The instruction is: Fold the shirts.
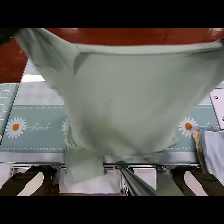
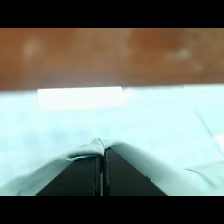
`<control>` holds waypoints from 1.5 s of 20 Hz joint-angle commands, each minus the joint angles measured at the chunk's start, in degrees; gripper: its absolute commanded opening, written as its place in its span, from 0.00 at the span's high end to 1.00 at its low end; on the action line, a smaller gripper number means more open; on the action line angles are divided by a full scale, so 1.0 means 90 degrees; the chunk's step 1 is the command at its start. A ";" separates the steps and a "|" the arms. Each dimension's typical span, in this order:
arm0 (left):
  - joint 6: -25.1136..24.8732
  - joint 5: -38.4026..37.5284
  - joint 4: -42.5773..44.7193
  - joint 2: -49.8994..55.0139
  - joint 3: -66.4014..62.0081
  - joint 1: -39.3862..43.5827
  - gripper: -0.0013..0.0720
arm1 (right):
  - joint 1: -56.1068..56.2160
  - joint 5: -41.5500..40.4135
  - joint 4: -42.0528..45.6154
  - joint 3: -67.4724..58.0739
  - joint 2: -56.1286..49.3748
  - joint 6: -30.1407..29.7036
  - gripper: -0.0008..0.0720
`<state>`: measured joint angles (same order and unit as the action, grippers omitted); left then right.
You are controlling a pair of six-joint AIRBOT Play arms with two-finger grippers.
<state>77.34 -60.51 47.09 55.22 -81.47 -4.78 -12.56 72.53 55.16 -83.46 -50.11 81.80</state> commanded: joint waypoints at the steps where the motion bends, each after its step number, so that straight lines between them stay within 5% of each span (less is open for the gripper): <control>1: -0.0036 0.1481 0.0080 0.1163 0.0425 0.0729 0.94 | 0.0005 -0.1073 -0.0238 0.0850 -0.1139 -0.0134 0.97; 6: 0.0374 0.3152 0.0070 0.2608 0.0172 0.0925 0.94 | 0.0005 -0.1846 -0.1464 0.0131 -0.3252 -0.0410 0.97; 12: 0.0391 0.3075 0.0051 0.3225 0.0148 0.0891 0.94 | 0.0143 -0.2339 -0.1994 -0.0520 -0.4843 -0.0330 0.96; 13: 0.0391 0.2975 0.0049 0.3266 0.0148 0.0891 0.94 | 0.0143 -0.2446 -0.2176 -0.0520 -0.4959 -0.0250 0.89; 14: 0.0379 0.2844 0.0053 0.3286 0.0148 0.0889 0.83 | 0.0143 -0.2453 -0.2341 -0.0520 -0.5027 -0.0209 0.50; 15: 0.0219 0.2538 0.0053 0.3279 0.0141 0.0869 0.29 | 0.0104 -0.2336 -0.2339 -0.0522 -0.5039 -0.0255 0.12; 16: -0.0131 0.1943 0.0070 0.3279 0.0078 0.0763 0.02 | 0.0015 -0.2011 -0.2295 -0.0549 -0.5010 -0.0233 0.11; 20: -0.0068 -0.1056 0.0906 0.3264 -0.0087 -0.0367 0.03 | -0.0906 -0.0085 -0.1236 -0.0585 -0.4493 0.0032 0.11; 23: 0.0559 -0.2703 0.2018 0.3111 0.0503 -0.1413 0.03 | -0.1377 0.0355 0.2361 0.0109 -0.3361 0.1054 0.12; 26: 0.0461 -0.2093 0.1707 0.2266 0.2409 -0.2382 0.03 | -0.1770 -0.1071 0.3031 0.2416 -0.1792 0.1768 0.12; 30: -0.0746 -0.1605 -0.0559 0.1649 0.4728 -0.2963 0.03 | -0.1698 -0.2188 0.1316 0.4799 0.0041 0.1132 0.12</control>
<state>77.65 -75.88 53.28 73.60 -51.62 -27.38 -27.73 60.53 71.96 -53.84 -60.53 93.51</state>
